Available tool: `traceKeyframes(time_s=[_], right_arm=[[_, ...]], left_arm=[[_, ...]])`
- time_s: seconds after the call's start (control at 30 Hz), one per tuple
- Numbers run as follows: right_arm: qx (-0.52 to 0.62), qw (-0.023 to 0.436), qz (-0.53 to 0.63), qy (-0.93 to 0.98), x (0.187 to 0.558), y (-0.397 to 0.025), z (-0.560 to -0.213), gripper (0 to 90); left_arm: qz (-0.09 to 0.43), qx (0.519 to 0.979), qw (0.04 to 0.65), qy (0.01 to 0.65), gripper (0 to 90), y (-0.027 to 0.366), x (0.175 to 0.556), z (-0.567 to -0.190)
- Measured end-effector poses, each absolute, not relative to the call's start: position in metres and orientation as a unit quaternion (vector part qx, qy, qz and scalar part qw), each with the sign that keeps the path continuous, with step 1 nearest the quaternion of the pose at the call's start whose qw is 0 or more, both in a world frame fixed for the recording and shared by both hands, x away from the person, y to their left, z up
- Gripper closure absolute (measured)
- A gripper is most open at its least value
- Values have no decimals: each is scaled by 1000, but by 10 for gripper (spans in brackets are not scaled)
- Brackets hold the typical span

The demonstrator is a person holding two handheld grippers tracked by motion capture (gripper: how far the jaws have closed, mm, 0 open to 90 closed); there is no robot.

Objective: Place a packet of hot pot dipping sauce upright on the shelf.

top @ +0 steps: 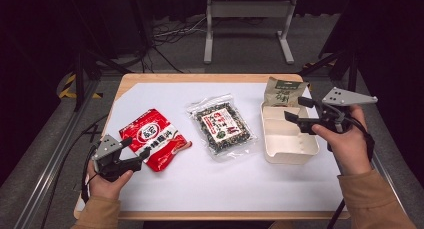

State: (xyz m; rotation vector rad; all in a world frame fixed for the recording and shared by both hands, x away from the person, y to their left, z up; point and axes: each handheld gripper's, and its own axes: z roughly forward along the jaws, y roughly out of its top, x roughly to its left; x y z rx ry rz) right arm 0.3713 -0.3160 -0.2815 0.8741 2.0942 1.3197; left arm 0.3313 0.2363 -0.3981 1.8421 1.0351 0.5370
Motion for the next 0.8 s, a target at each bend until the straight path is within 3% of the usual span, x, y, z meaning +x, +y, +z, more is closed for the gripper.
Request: traceKeyframes(time_s=[0.8], right_arm=[[310, 227, 489, 784, 342, -307, -331, 293]], left_arm=[[235, 742, 454, 433, 220, 248, 334, -393]])
